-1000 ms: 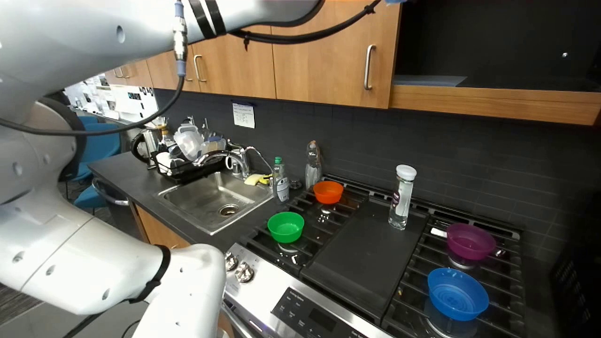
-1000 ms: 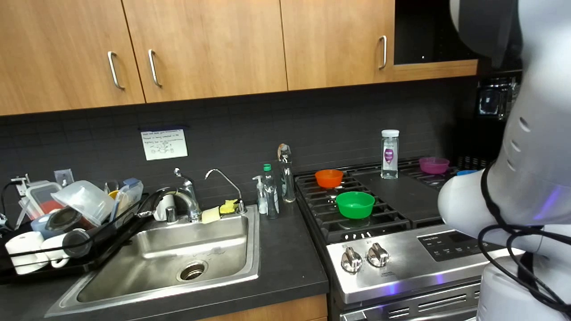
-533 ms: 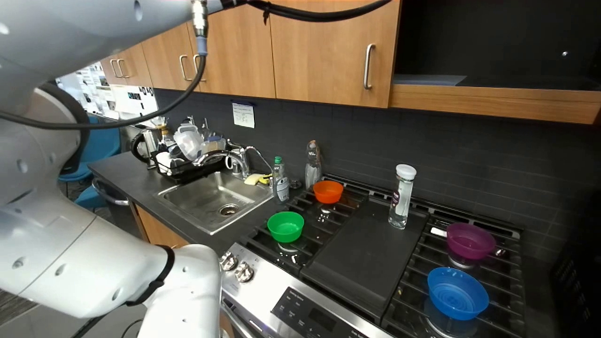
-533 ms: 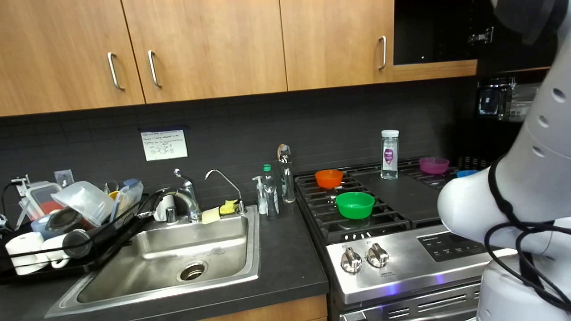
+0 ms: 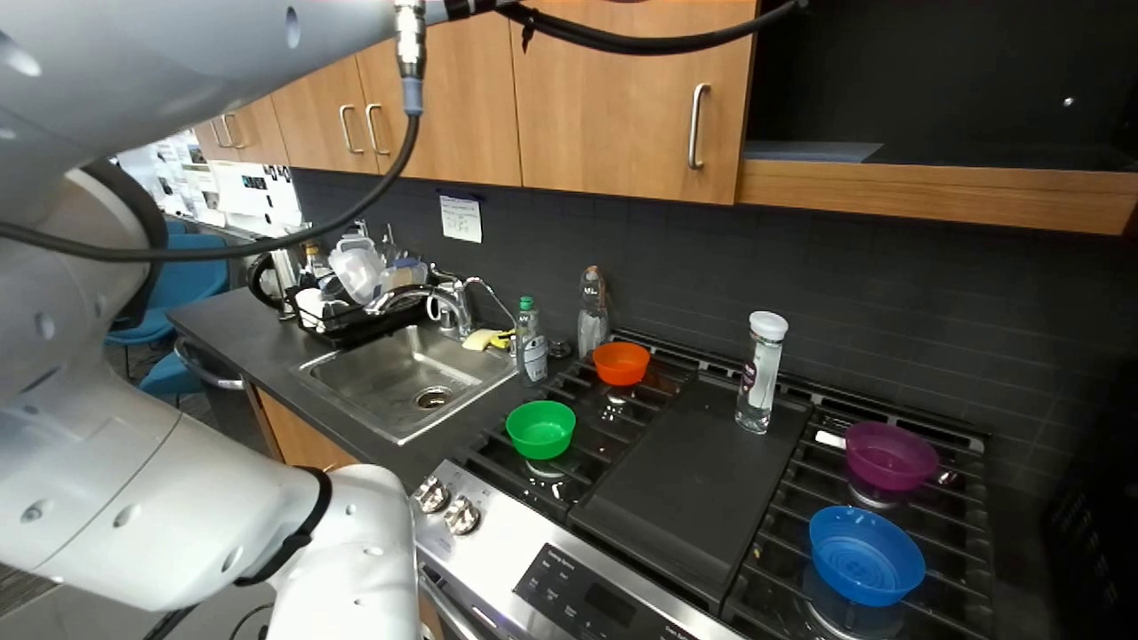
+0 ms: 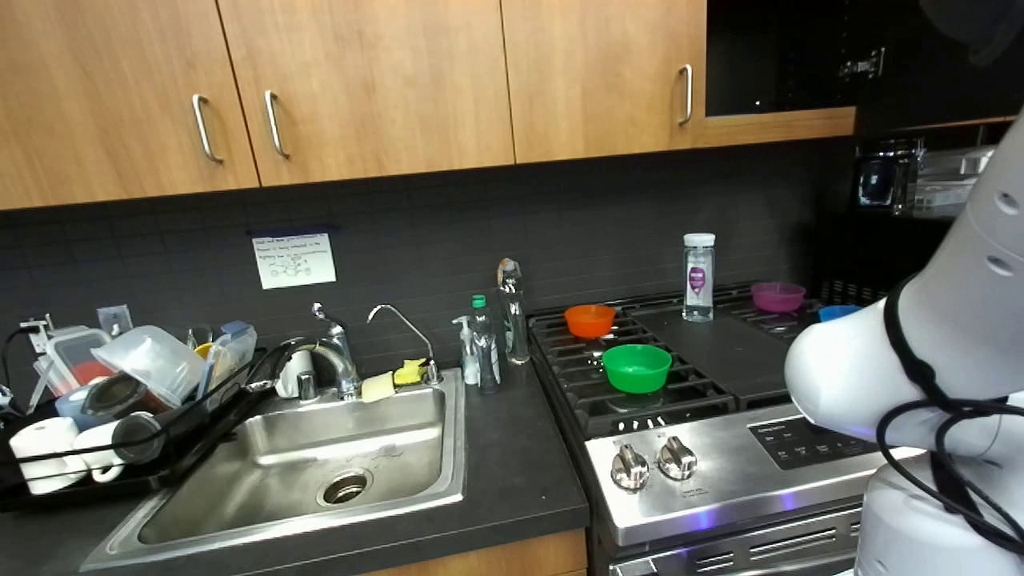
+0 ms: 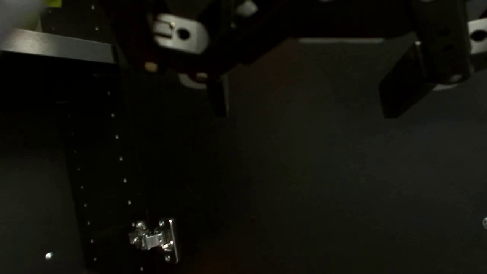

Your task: Close the cupboard's left door completely

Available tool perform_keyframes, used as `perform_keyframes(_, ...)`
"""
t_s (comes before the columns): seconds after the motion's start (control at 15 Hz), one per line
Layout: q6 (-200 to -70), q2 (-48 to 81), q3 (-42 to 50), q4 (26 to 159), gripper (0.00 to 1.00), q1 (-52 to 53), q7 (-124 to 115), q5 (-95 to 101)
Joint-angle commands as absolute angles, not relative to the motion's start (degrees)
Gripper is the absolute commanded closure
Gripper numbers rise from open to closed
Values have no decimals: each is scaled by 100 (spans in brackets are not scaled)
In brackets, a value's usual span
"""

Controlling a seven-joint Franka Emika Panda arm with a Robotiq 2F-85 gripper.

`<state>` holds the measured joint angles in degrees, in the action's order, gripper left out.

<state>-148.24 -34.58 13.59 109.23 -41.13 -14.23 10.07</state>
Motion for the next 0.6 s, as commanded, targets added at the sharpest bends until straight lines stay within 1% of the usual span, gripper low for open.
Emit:
perform_keyframes(0.0,-14667,-3660,1437,10896,0,-3847,-1107,967)
perform_keyframes(0.53,-14835,-3897,1407,10728,0,-4002,-1337,1028)
